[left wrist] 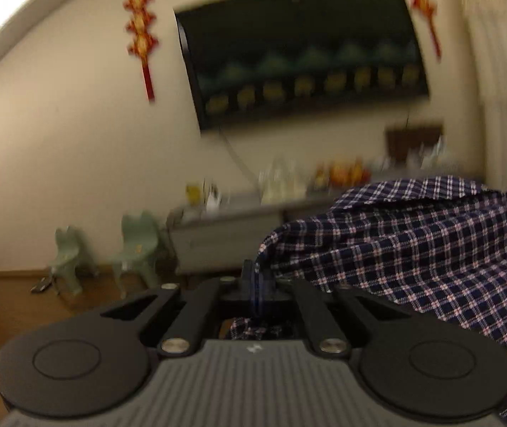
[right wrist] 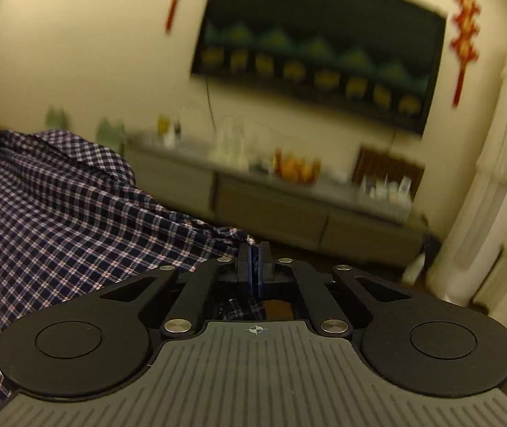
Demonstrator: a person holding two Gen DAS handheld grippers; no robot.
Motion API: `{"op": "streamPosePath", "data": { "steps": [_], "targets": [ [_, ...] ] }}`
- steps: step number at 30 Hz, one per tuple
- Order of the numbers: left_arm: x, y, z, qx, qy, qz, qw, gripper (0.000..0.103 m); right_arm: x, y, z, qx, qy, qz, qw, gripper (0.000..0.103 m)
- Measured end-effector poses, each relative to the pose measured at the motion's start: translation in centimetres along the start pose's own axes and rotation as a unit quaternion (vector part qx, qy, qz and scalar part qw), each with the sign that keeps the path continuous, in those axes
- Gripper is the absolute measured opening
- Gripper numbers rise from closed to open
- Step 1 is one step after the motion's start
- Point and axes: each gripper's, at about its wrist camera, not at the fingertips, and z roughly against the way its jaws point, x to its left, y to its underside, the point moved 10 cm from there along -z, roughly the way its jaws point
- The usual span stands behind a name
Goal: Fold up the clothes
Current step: 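Lower the shirt flat onto the table and open both grippers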
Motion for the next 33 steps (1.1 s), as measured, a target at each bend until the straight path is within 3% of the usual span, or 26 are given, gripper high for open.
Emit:
{"op": "streamPosePath", "data": {
  "steps": [3, 4, 5, 7, 9, 11, 14, 16, 17, 19, 22, 27, 29, 30, 31, 33],
  "targets": [
    [-2.4, 6.7, -8.1, 0.084, -0.003, -0.031, 0.9960, 0.004, 0.9, 6.0, -11.7, 0.082, 0.014, 0.003, 0.997, 0.002],
    [-3.0, 9.1, -10.2, 0.110, -0.010, -0.044, 0.9929, 0.008, 1.0, 7.8, -14.5, 0.103, 0.016, 0.000, 0.995, 0.006],
    [-3.0, 10.6, -11.0, 0.120, -0.019, -0.049, 0.9913, 0.009, 1.1, 9.6, -17.0, 0.125, 0.017, -0.004, 0.992, 0.012],
    [-2.4, 13.2, -11.8, 0.130, -0.039, -0.053, 0.9892, 0.018, 0.4, 12.2, -19.5, 0.148, 0.014, -0.020, 0.989, 0.039],
    [-1.2, 14.3, -11.3, 0.131, -0.035, -0.032, 0.9903, 0.022, -1.5, 13.3, -18.5, 0.139, 0.004, -0.054, 0.989, 0.051],
    [0.7, 14.9, -8.9, 0.133, -0.019, -0.004, 0.9910, 0.028, -3.6, 14.6, -16.5, 0.128, -0.005, -0.092, 0.987, 0.052],
    [3.5, 14.9, -3.6, 0.124, 0.020, 0.029, 0.9916, 0.028, -6.5, 17.3, -9.1, 0.116, -0.015, -0.129, 0.985, 0.063],
    [4.5, 15.1, 0.4, 0.120, 0.050, 0.031, 0.9910, 0.031, -7.3, 19.8, -4.2, 0.124, -0.028, -0.129, 0.983, 0.085],
    [4.8, 15.5, 2.2, 0.120, 0.062, 0.026, 0.9904, 0.032, -7.5, 21.3, -2.0, 0.134, -0.027, -0.120, 0.983, 0.087],
    [5.1, 16.8, 5.7, 0.124, 0.087, 0.017, 0.9883, 0.033, -7.7, 24.6, 1.8, 0.159, -0.021, -0.099, 0.982, 0.087],
    [5.7, 19.5, 8.6, 0.136, 0.089, 0.006, 0.9867, 0.035, -7.4, 29.5, 5.7, 0.194, -0.007, -0.094, 0.977, 0.087],
    [7.5, 21.7, 12.2, 0.143, 0.092, 0.039, 0.9848, 0.035, -8.0, 32.2, 8.9, 0.224, -0.003, -0.105, 0.969, 0.087],
    [8.0, 22.1, 12.9, 0.142, 0.093, 0.052, 0.9841, 0.034, -7.9, 33.2, 9.2, 0.239, -0.001, -0.095, 0.966, 0.081],
    [8.0, 22.2, 13.0, 0.142, 0.095, 0.057, 0.9836, 0.034, -7.8, 33.7, 9.3, 0.245, -0.001, -0.092, 0.965, 0.069],
    [7.9, 22.3, 13.0, 0.143, 0.096, 0.062, 0.9831, 0.034, -7.8, 34.1, 9.3, 0.251, -0.002, -0.089, 0.964, 0.051],
    [7.8, 22.8, 13.1, 0.143, 0.100, 0.072, 0.9820, 0.034, -7.7, 34.9, 9.4, 0.261, -0.005, -0.083, 0.962, 0.042]
  ]
}}
